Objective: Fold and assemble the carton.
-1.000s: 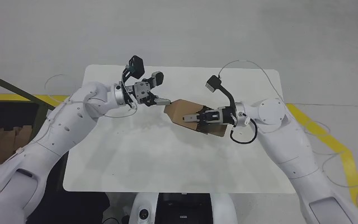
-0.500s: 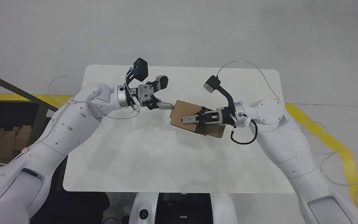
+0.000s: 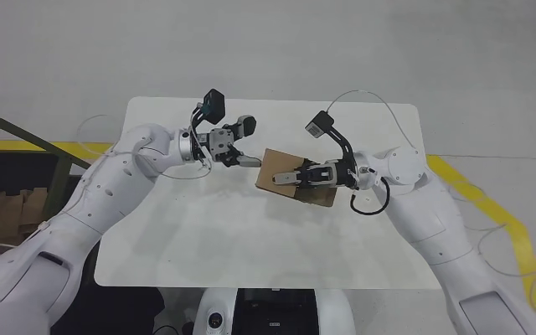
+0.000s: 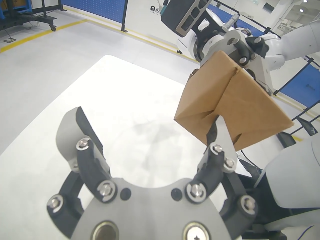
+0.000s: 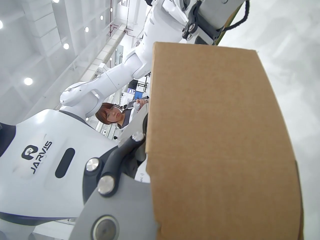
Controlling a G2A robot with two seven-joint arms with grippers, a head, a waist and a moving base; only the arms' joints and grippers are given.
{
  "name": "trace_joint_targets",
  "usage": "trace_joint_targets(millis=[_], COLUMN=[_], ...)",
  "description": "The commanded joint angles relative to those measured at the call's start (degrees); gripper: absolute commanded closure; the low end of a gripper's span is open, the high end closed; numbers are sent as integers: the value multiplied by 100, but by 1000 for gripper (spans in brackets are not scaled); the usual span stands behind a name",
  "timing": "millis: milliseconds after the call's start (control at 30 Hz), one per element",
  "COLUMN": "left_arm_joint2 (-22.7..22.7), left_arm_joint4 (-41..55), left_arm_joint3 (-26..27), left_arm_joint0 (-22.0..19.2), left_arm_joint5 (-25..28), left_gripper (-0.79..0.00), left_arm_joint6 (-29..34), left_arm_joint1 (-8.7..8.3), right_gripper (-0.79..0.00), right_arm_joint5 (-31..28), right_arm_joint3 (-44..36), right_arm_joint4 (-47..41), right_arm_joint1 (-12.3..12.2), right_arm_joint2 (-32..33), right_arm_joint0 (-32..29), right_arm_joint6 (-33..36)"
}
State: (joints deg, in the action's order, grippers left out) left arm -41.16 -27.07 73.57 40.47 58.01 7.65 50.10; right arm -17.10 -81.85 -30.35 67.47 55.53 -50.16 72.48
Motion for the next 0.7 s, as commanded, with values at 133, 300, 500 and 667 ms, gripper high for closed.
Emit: trace_joint_targets(millis=[133,300,500,667], left_arm_joint2=[-38,-65,-111,-151], left_arm_joint4=[8,43,66,65], left_arm_joint3=[52,101,173,234], left_arm_joint0=[23,42,66,95], left_arm_joint5=[-1,-1,-1,-1], left_gripper=[-785,-785,-785,-785], left_arm_joint6=[94,156,215,254], left_arm_joint1=[47,74,88,92], right_gripper=[0,0,0,0], right_arm_joint5=[-18,-33,-25,-37], right_arm_joint3=[7,13,28,54], right_arm_joint4=[-62,-96,-119,-121], right_arm_joint1=[11,20,35,47], right_arm_joint2=[-10,-17,-49,-69], right_arm_joint0=[15,22,41,56], right_arm_joint6=[36,61,81,75])
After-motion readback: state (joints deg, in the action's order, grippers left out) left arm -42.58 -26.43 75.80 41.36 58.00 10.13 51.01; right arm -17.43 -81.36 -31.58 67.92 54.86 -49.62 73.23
